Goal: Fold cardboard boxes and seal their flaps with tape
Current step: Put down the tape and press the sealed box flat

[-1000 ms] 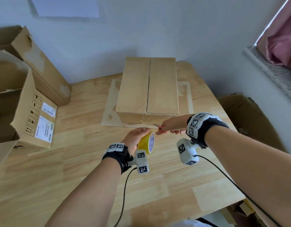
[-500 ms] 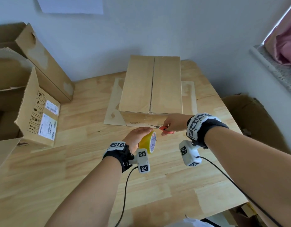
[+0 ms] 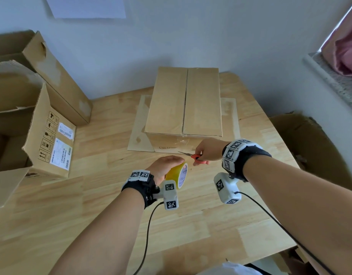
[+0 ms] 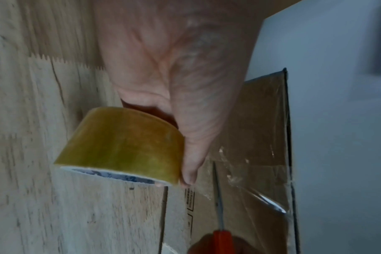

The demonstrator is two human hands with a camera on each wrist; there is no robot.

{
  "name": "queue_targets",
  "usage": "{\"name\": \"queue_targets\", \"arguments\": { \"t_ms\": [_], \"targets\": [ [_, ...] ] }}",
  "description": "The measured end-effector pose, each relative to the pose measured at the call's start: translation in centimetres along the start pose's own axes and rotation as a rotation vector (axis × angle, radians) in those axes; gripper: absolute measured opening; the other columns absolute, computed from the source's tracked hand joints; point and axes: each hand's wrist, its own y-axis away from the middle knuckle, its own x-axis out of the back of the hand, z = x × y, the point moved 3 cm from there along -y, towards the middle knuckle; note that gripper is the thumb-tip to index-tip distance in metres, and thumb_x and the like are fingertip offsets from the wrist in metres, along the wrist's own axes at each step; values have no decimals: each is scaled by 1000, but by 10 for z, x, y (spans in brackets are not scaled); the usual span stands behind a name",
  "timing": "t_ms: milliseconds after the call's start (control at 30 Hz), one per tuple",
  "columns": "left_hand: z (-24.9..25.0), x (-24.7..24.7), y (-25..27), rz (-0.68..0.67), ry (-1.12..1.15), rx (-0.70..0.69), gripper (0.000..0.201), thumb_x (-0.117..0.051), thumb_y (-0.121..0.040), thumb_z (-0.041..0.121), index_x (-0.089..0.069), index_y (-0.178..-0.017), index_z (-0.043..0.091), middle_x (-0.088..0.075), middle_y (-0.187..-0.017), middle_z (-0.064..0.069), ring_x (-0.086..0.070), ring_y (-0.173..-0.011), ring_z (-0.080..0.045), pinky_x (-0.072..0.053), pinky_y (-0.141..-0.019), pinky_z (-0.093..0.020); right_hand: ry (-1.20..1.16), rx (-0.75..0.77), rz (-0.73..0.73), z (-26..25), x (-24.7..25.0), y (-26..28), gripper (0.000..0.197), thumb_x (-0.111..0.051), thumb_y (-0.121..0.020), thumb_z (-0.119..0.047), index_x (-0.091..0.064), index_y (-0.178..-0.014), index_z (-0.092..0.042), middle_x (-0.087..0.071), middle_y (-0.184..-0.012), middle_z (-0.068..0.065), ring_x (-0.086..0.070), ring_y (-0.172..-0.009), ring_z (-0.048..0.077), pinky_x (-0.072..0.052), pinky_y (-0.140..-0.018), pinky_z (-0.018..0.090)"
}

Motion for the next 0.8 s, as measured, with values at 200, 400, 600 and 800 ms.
{"name": "queue_targets", "arguments": {
  "t_ms": [200,400,600,800],
  "targets": [
    [-9,14,11,-22,-82,22,11,-66,-87,17,-68,-98,16,-67,-99,-5,-62,-87,-19,-49,-70,-25,-303,-283,-117,46,-36,18,26,-69,-85,-30,-70,-88,-4,-69,-70,1,-48,-39,1,-37,-44,13],
    [-15,6,22,-125,-169,15,15,-61,-90,11,-69,-98,20,-68,-101,-1,-60,-90,-15,-45,-78,-25,-755,-623,11,103,-85,33,27,-50,-96,-16,-62,-78,0,-69,-73,8,-49,-44,11,-34,-47,20],
    [-10,-24,35,-265,-190,33,22,-56,-92,5,-65,-106,18,-66,-106,-3,-61,-94,-16,-51,-75,-21,-1373,-662,198,112,-109,39,24,-46,-97,-6,-54,-114,8,-58,-83,20,-64,-61,25,-55,-60,21],
    [-4,-55,39,-308,-165,29,26,-55,-92,2,-63,-112,15,-66,-105,-5,-63,-90,-14,-54,-77,-22,-1338,-438,304,108,-98,56,22,-56,-91,0,-59,-112,5,-64,-96,22,-61,-73,22,-53,-79,33]
  ]
}}
